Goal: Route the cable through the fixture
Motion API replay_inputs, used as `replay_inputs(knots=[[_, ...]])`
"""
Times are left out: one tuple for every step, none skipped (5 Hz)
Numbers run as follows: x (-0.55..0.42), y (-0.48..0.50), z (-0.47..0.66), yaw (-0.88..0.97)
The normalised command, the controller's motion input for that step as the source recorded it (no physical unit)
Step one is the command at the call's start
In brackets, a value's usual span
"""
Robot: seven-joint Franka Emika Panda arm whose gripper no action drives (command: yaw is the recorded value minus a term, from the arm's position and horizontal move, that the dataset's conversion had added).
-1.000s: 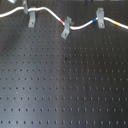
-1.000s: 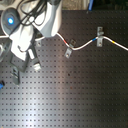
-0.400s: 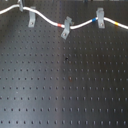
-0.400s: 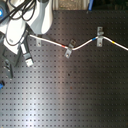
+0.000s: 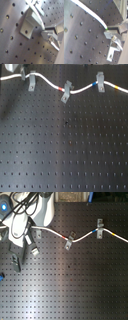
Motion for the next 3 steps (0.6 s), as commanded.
replay_inputs(knots=[[0.013,0.127,0.31,-0.59],[0.009,0.004,0.32,-0.47],[-0.056,0.003,0.00,-0.09]])
